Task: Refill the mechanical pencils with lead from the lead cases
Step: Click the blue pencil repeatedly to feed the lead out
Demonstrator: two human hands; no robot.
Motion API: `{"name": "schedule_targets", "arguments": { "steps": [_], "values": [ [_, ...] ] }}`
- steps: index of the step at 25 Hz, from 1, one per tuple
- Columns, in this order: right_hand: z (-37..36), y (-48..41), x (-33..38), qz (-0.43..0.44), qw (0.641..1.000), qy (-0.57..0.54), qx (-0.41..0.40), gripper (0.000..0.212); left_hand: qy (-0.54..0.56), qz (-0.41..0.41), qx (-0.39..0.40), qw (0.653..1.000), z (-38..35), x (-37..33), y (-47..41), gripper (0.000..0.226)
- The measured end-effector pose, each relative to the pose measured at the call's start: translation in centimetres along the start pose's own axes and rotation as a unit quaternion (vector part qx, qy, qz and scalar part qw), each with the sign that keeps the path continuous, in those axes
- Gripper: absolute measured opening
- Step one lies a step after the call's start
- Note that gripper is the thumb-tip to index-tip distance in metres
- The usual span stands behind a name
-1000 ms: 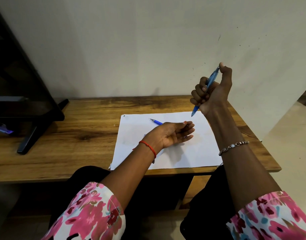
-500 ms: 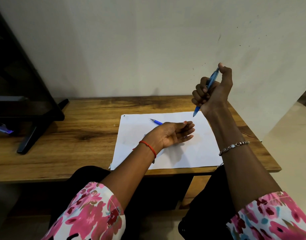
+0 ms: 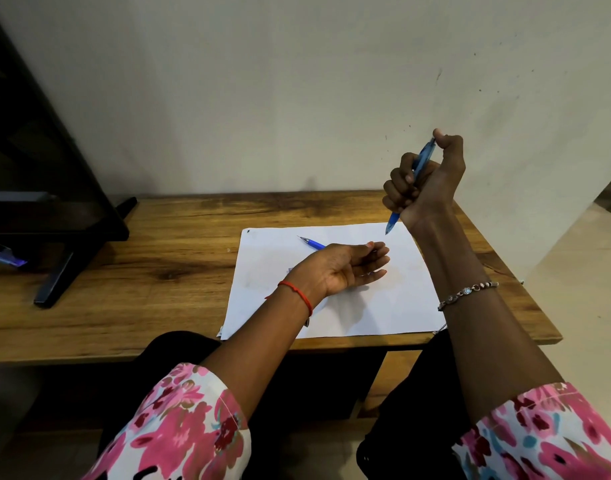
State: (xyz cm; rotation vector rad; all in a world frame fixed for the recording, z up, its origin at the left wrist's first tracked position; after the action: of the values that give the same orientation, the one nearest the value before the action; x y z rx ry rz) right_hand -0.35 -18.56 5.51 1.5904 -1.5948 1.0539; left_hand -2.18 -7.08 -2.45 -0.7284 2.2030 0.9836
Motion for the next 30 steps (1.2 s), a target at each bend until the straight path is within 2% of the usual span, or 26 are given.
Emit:
{"name": "schedule_targets", "arguments": {
  "steps": [30],
  "values": [
    [-0.23,0.01,0.09,0.002,1.000,0.008,0.016,0.063,-0.004,0.005,-0.005,1.000,-0.24,-0.05,0.12,0.018]
  ]
}}
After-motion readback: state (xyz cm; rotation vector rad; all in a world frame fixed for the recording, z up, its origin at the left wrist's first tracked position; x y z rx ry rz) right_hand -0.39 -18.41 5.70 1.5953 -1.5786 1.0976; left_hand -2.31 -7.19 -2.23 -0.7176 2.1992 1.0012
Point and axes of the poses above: each hand's wrist, its own y-axis away from the middle knuckle, its own z-axis out of the back of the hand, x = y × z, the point moved 2 cm from there along -y, towards the middle knuckle, and after that the axes turned 12 degrees about x, right-handed, at the moved point
